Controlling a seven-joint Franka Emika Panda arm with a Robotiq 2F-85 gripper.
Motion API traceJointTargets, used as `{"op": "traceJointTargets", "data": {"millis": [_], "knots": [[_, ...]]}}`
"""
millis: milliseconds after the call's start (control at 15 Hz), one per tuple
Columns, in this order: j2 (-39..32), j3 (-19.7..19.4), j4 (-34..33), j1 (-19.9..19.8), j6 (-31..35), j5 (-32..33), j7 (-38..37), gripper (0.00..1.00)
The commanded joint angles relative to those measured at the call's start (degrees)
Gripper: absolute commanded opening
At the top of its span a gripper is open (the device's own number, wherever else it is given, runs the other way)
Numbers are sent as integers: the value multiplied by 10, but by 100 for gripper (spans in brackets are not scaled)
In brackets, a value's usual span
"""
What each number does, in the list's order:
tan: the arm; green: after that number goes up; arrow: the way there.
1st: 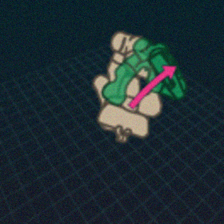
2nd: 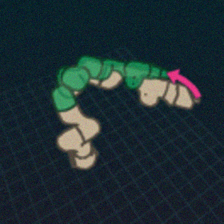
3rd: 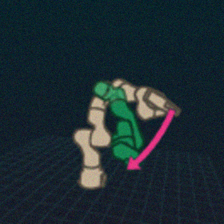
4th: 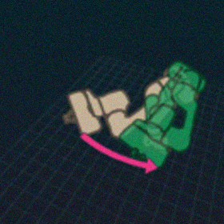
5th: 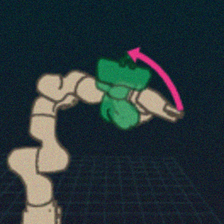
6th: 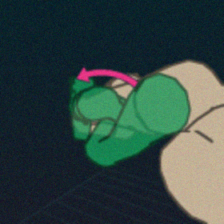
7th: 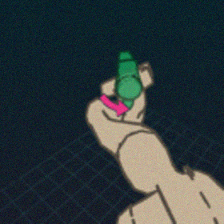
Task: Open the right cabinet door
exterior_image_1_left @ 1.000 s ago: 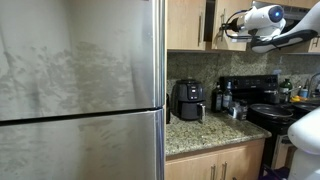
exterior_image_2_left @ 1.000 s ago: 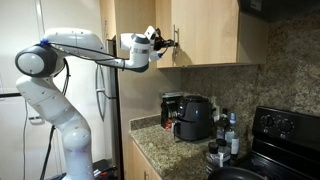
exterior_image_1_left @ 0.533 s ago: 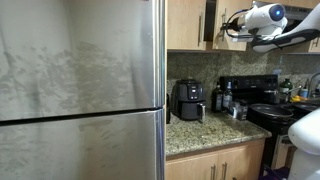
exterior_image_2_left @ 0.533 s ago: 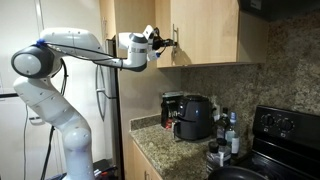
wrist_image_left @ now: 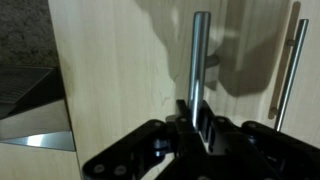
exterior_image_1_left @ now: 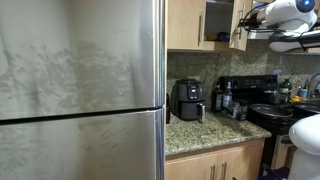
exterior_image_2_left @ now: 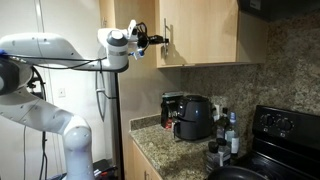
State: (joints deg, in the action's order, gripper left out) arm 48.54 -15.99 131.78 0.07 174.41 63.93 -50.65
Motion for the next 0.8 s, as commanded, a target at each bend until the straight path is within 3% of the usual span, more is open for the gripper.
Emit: {"op": "traceJointTargets", "data": {"millis": [0,200,267,333,533,733], "knots": [[112,-2,69,-52,-88,-130,141,0],[163,-11,69,-112,-133,-246,247,0],[114,12,60,-103,-86,-276,266,1],[130,5,67,-114,-92,-304,299,1],[141,-2,71,-128,-94,-311,307,0],[110,-26,52,-193,-94,-335,400,0]]}}
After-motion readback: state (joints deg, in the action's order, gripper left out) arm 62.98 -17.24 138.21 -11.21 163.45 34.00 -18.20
